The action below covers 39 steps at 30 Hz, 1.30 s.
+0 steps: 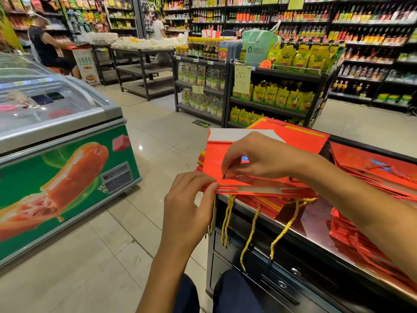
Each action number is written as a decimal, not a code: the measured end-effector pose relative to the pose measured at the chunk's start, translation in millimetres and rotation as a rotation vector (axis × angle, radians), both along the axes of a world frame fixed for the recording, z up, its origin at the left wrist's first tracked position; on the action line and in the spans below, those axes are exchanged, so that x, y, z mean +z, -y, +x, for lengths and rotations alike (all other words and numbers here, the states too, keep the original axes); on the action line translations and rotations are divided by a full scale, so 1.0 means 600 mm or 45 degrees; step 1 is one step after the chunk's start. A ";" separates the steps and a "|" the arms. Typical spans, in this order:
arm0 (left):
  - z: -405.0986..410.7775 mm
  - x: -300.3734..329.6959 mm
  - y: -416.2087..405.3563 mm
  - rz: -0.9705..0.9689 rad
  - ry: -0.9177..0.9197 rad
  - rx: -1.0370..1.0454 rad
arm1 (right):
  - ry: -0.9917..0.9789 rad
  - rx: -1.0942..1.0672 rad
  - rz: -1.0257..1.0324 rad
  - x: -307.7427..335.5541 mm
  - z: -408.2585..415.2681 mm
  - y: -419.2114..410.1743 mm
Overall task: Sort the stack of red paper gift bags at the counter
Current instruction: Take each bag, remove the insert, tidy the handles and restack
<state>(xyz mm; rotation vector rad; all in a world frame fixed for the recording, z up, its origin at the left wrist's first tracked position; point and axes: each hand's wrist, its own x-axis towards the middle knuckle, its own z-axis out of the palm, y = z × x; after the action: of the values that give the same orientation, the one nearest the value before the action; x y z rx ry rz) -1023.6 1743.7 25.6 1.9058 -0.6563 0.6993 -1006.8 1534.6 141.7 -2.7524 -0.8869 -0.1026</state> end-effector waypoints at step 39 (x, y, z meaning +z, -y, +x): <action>-0.006 0.020 0.031 -0.233 0.154 0.194 | -0.089 -0.113 0.061 0.012 -0.043 -0.017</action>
<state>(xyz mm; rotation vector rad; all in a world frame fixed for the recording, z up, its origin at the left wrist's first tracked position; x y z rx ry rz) -1027.1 1725.1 37.6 1.7664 -0.5066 0.9450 -1032.7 1544.9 149.1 -2.7328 -0.7354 -0.0426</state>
